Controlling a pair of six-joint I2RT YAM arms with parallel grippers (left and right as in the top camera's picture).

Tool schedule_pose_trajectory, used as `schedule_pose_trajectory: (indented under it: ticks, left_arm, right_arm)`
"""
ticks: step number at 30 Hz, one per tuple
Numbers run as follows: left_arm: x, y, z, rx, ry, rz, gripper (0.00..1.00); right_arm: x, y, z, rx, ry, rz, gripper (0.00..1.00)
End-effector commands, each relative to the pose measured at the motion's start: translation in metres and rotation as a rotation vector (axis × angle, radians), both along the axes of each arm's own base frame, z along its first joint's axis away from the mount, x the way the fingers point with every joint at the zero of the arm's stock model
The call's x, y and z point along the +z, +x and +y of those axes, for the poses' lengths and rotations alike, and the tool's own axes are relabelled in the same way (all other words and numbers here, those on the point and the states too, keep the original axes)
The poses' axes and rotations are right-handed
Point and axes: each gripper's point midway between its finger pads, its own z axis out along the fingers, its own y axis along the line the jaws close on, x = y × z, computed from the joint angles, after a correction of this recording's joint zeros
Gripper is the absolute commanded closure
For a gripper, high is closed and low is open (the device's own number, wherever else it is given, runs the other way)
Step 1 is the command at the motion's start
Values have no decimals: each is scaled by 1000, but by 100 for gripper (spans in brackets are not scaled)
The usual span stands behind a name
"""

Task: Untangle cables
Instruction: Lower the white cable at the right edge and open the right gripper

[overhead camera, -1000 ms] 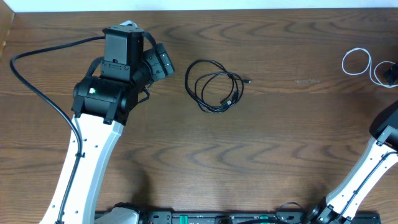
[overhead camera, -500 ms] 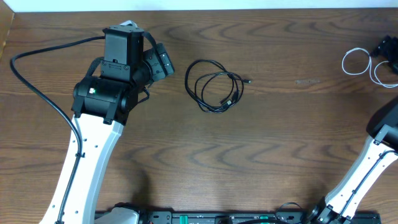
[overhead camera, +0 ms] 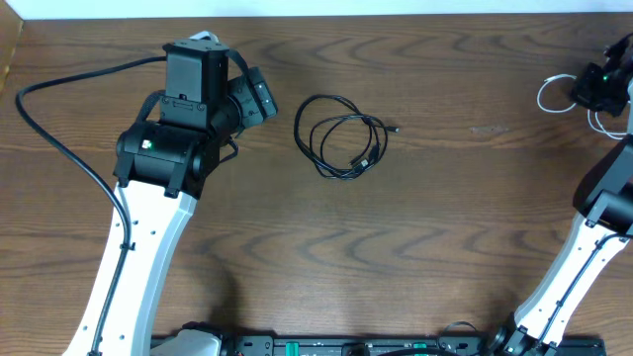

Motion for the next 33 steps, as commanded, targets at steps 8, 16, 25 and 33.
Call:
schedule_pose_trajectory:
  ticks: [8, 16, 25, 33]
  left_arm:
    - [-2, 0, -8, -44, -16, 7, 11]
    - [-2, 0, -8, -44, -15, 9, 11]
    - [-3, 0, -7, -49, -9, 11, 11]
    - [-3, 0, -8, -48, -9, 11, 11]
  right_arm:
    - [159, -47, -67, -346, -52, -196, 99]
    - [129, -109, -100, -538, -138, 30, 99]
    - [28, -96, -106, -488, -77, 150, 42]
    - [34, -86, -95, -461, -5, 103, 20]
